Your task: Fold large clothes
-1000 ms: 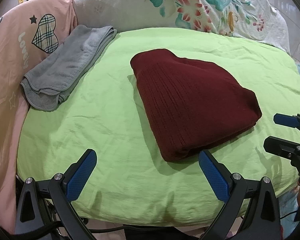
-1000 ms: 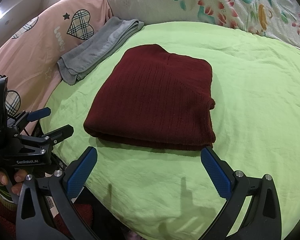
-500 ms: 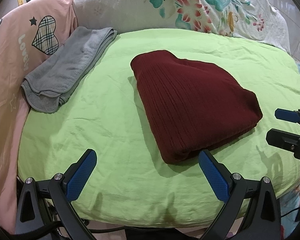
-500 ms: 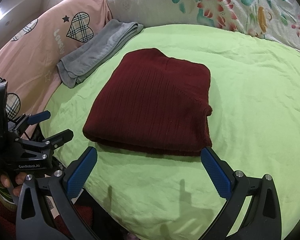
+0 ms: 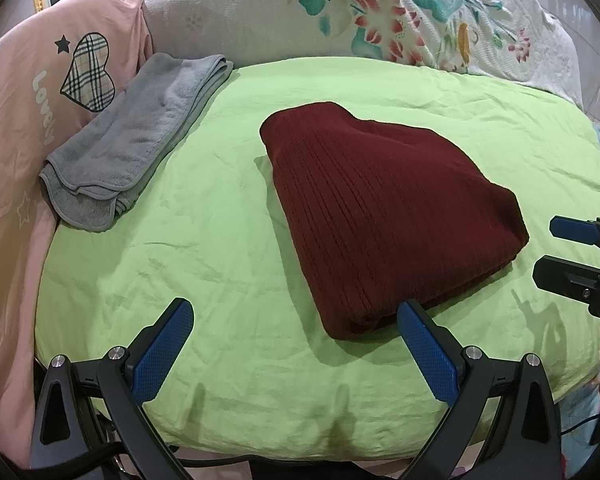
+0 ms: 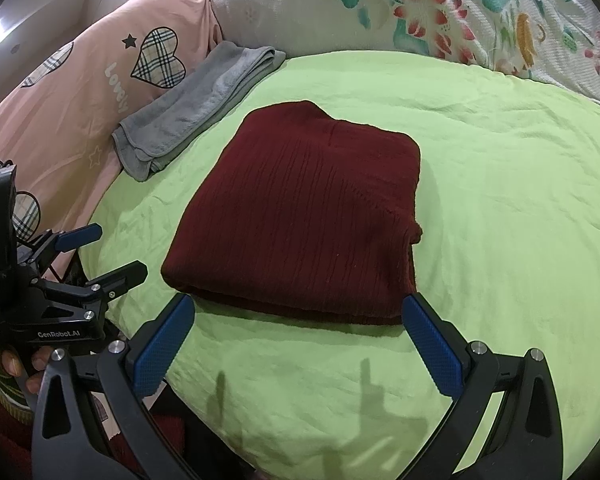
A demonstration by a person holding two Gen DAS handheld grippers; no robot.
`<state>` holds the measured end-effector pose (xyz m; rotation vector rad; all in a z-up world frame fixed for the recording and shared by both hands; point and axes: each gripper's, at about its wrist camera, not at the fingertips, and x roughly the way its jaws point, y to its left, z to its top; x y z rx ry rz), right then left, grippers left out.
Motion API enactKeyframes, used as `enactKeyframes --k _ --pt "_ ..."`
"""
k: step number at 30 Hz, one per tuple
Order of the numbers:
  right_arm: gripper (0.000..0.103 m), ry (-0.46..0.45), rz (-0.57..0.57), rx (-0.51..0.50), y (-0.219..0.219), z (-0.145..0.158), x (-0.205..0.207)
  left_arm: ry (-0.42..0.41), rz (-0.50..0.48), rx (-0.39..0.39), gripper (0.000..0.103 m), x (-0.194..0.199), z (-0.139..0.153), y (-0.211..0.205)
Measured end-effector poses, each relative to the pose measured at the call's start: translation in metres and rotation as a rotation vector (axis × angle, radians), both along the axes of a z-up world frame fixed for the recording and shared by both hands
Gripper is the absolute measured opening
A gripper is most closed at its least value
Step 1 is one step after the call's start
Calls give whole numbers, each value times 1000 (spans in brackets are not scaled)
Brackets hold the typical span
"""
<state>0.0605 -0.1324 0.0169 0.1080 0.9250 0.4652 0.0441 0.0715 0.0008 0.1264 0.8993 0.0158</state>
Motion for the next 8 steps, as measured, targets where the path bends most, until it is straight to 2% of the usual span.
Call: enactKeyframes --k 8 --pt "103 15 -5 3 -6 -5 18 12 10 -15 102 19 0 2"
